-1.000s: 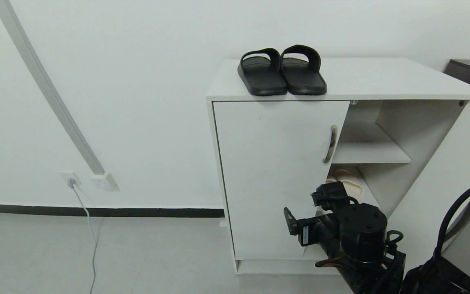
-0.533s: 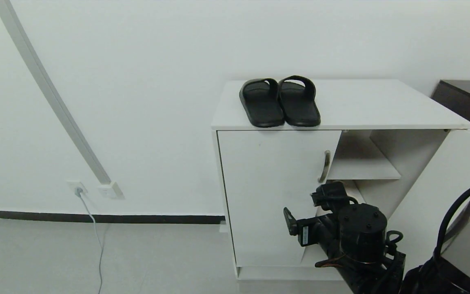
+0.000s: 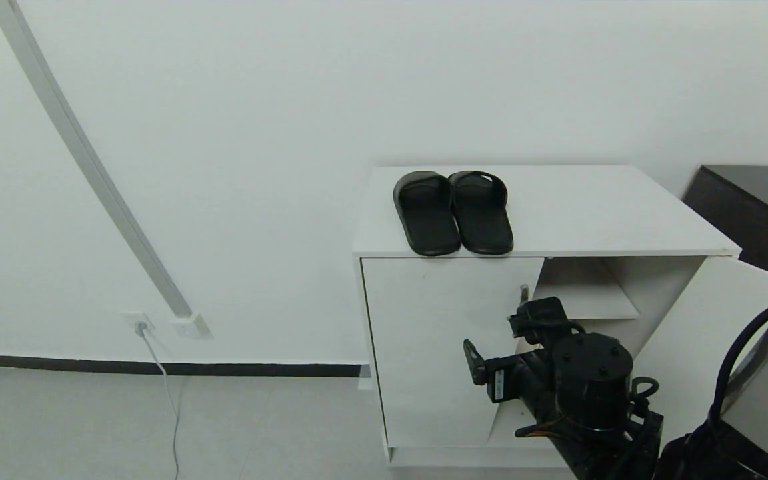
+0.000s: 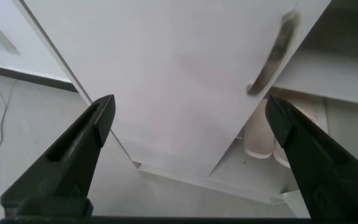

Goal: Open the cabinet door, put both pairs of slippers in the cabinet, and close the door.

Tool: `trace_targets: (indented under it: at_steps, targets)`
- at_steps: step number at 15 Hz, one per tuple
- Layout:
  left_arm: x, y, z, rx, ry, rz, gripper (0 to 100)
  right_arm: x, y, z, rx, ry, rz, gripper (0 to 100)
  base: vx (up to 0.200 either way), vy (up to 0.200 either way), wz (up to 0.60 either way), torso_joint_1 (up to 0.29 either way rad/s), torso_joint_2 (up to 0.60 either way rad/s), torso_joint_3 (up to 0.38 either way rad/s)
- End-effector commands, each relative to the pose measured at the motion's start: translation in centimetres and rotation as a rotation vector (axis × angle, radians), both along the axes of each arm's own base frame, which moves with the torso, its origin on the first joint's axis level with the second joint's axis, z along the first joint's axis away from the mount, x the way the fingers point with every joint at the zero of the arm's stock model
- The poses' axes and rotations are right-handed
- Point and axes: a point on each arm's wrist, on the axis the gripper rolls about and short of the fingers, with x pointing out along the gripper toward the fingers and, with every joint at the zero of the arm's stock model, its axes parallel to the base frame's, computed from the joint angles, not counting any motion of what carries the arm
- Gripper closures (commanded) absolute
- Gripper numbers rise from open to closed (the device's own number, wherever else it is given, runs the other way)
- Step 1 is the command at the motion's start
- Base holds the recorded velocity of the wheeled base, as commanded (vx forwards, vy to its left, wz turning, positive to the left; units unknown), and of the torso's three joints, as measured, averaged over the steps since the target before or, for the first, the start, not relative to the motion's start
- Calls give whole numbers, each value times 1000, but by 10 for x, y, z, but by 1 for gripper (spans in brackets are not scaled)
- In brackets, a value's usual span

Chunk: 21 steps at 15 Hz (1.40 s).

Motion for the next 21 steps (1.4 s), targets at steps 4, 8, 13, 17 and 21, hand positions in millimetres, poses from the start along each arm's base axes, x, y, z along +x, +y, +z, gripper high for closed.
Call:
trace_targets:
  at_steps: [4,8,13,17,21]
  targets:
    - [0,0,0,0,1,0,100,0,0,-1,-3,3,2,0,0,0,0,244,-570,-328]
    - [0,0,0,0,1,0,100,-1,0,-1,-4,4,2,0,0,0,0,255,-582,-323]
    - [0,0,0,2,1,0,100,0,0,-1,-2,4,5,0,0,0,0,190,-407,-227]
    - [0,0,0,2,1,0,100,0,-2,0,-6,-22,7,0,0,0,0,73,-152,-80]
    - [0,0,0,7,1,-1,100,14,7,13,-4,-44,-4,0,0,0,0,0,0,0]
